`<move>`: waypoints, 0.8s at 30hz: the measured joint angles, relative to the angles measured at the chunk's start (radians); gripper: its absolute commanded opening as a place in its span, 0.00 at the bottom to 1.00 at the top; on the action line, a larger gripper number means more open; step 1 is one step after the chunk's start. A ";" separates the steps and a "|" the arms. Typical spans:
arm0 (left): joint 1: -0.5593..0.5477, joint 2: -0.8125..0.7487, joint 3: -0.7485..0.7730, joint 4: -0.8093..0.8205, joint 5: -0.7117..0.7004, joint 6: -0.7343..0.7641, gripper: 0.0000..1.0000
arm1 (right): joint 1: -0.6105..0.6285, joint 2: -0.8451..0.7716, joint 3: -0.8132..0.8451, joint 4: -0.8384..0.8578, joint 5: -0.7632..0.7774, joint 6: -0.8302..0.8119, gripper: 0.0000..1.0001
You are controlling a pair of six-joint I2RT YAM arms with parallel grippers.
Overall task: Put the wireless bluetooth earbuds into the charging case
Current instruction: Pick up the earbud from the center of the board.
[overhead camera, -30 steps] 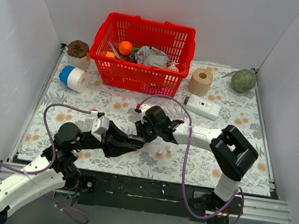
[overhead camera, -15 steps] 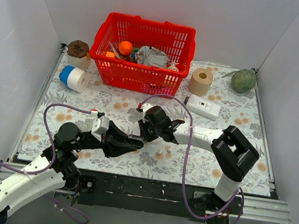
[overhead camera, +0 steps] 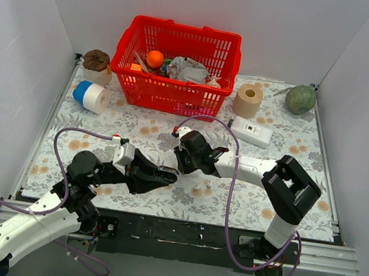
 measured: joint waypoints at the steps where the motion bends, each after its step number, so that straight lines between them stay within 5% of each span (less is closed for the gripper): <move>1: 0.000 0.000 0.000 0.000 0.000 0.000 0.00 | 0.000 0.000 0.000 -0.003 0.007 0.000 0.22; 6: 0.000 0.000 0.000 0.000 0.000 0.000 0.00 | -0.001 0.000 0.000 -0.012 0.029 0.001 0.02; 14: 0.000 0.000 0.000 0.000 0.000 0.000 0.00 | -0.001 -0.058 0.000 -0.077 0.074 -0.006 0.01; 24: 0.000 0.003 0.000 -0.040 -0.023 0.014 0.00 | -0.004 -0.660 0.120 -0.381 0.009 -0.163 0.01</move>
